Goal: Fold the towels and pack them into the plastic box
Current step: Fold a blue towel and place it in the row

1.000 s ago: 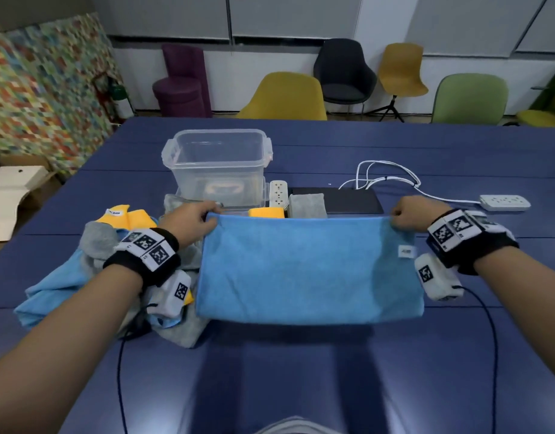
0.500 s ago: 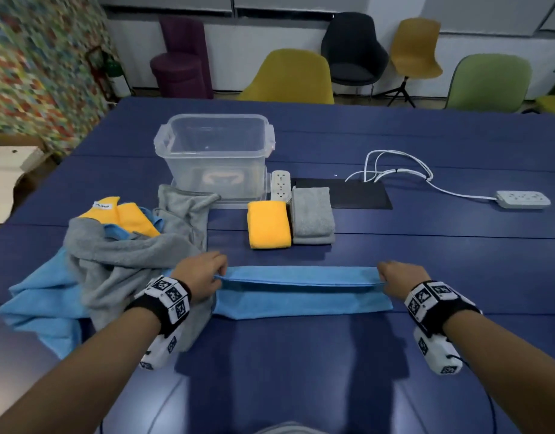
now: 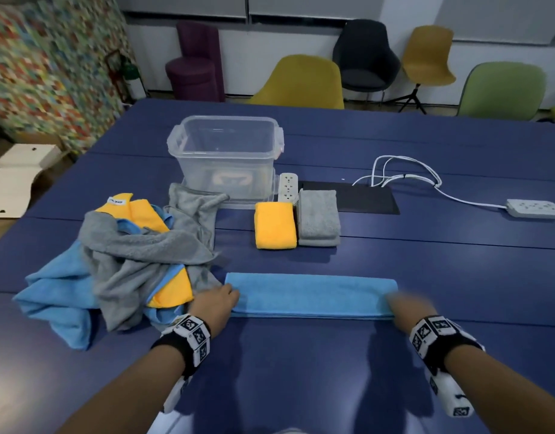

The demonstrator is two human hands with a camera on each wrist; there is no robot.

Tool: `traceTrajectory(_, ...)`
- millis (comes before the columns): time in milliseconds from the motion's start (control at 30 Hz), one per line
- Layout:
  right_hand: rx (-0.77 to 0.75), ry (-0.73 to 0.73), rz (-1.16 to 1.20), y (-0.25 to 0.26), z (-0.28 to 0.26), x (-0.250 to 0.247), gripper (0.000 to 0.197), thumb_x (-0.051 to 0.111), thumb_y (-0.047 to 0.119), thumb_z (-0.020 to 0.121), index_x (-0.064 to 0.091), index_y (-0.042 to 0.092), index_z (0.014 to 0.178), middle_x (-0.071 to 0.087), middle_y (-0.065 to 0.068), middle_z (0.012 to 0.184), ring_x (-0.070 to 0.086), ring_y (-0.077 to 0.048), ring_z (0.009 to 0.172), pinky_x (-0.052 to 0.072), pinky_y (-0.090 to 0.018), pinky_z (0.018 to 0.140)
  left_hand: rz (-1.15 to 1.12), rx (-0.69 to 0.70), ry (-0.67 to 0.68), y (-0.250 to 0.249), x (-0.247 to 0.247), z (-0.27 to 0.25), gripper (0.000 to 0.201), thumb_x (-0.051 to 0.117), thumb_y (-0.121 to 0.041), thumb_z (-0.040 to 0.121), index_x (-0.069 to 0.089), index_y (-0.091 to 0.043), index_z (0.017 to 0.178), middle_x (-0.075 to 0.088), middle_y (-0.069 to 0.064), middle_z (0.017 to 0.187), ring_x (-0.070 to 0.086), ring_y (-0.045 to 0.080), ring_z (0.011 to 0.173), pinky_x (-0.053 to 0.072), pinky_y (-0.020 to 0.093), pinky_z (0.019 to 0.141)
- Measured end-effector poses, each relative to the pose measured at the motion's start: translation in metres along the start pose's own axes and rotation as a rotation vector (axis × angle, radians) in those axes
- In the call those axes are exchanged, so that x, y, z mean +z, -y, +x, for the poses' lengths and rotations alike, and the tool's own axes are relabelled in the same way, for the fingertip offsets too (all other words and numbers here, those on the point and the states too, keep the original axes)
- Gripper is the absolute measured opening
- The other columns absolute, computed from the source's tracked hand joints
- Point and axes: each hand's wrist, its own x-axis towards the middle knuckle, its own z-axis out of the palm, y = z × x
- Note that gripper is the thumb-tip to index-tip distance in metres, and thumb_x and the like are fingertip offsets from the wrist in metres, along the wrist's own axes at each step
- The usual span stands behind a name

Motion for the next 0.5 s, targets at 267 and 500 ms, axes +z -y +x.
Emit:
traceTrajectory(267, 0.005, -0.019, 0.007, -0.013, 0.008, 0.001, 0.042, 0.034, 0.011, 0.094, 0.029, 0.016, 0.135, 0.046, -0.004, 0.131, 0.059, -0.024, 0.108, 0.048, -0.033, 0.082, 0.039, 0.029, -0.028, -0.016, 0.0, 0.005, 0.054, 0.085, -0.014, 0.01, 0.056, -0.02, 0.055, 0.051, -0.003, 0.053, 0.05, 0.016, 0.04, 0.031, 0.017, 0.033)
traceTrajectory(500, 0.018, -0.043, 0.025, 0.003, 0.014, -0.003, 0.04, 0.035, 0.008, 0.092, 0.032, 0.014, 0.131, 0.053, -0.004, 0.125, 0.062, -0.024, 0.102, 0.048, -0.033, 0.075, 0.157, -0.171, 0.03, -0.017, -0.013, 0.001, 0.036, 0.062, -0.01, 0.08, 0.051, -0.011, 0.114, 0.054, 0.006, 0.113, 0.054, 0.024, 0.106, 0.049, 0.032, 0.072)
